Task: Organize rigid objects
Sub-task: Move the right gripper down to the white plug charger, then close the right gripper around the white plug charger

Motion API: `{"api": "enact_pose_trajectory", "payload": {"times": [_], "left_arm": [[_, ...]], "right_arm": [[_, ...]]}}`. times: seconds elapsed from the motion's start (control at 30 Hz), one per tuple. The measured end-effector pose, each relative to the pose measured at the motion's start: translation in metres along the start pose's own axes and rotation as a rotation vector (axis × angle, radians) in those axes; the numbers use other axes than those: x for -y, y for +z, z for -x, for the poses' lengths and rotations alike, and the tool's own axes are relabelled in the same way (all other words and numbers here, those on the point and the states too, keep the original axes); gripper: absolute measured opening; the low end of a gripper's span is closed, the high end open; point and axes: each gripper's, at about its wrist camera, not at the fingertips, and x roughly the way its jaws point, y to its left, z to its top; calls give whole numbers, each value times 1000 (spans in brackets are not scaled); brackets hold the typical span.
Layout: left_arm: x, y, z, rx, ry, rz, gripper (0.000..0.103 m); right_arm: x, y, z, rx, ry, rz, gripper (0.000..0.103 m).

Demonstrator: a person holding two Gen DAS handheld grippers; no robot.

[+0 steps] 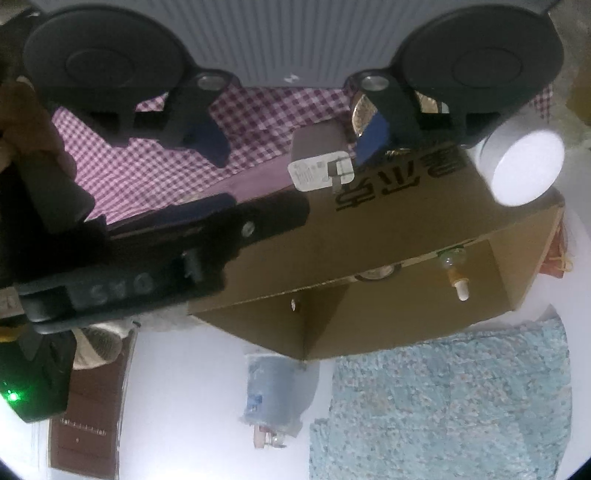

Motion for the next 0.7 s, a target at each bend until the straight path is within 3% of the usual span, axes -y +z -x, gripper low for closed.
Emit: {"api": "enact_pose_trajectory", "payload": {"times": [0.1, 0.17, 0.23, 0.4, 0.53, 0.7], "left_arm": [[2, 4, -8, -21, -3, -20, 74], [1, 6, -11, -28, -9, -19, 74], [0, 7, -14, -40, -8, -21, 74], [-3, 9, -24, -77, -6, -8, 74], [-10, 11, -28, -87, -32, 60, 72], [-16, 11, -33, -96, -75, 133, 63]], "right_arm": [[7, 1, -9, -22, 2, -24, 69], [11, 2, -14, -38, 0, -33, 56], [14, 2, -19, -50, 6, -44, 51], [17, 3, -26, -57, 25, -58, 46], [18, 5, -29, -61, 38, -67, 40], [20, 5, -28, -67, 42, -74, 33]]}}
